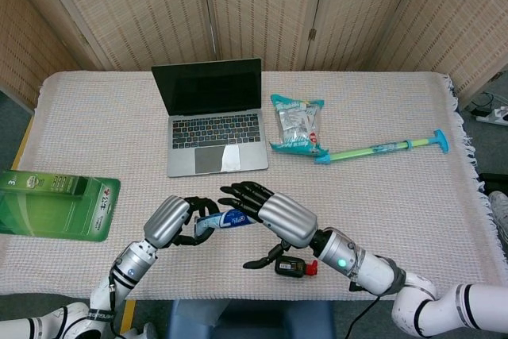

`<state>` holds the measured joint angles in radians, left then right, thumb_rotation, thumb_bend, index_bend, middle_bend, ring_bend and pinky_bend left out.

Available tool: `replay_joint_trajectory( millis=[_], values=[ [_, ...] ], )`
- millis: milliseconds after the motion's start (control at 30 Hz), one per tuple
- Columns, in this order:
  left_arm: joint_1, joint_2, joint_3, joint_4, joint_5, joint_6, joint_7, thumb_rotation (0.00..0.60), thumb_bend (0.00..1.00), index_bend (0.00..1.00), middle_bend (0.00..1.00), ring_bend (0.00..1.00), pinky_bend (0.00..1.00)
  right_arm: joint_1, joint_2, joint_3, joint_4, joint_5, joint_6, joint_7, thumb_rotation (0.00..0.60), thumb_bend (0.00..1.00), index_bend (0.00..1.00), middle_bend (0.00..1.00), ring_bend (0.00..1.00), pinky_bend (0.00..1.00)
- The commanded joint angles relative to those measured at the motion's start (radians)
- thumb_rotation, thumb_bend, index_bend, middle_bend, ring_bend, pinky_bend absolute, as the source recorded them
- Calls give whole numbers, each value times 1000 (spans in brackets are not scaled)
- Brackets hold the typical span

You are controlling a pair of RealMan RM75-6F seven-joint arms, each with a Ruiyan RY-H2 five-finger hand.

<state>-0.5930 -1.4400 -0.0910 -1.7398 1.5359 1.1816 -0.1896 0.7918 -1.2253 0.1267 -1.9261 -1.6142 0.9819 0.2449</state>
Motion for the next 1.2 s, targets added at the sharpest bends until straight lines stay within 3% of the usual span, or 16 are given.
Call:
replay_joint_trajectory(
  millis=[33,767,1200],
  values=[
    [1,0,2,0,-1,-2,2,600,803,881,895,805,743,0,-1,1,1,2,3,-1,331,104,0,0,0,0],
    [-1,11,-8,-25,-6,-7,1,600,804,881,894,805,743,6,-28,-9,16,5,4,-20,329,103,0,0,0,0],
    [19,-2,25,92,26,16,25,600,805,880,894,787,743,-32,78,-18,2,0,44,-11,333,103,0,0,0,0]
  ],
)
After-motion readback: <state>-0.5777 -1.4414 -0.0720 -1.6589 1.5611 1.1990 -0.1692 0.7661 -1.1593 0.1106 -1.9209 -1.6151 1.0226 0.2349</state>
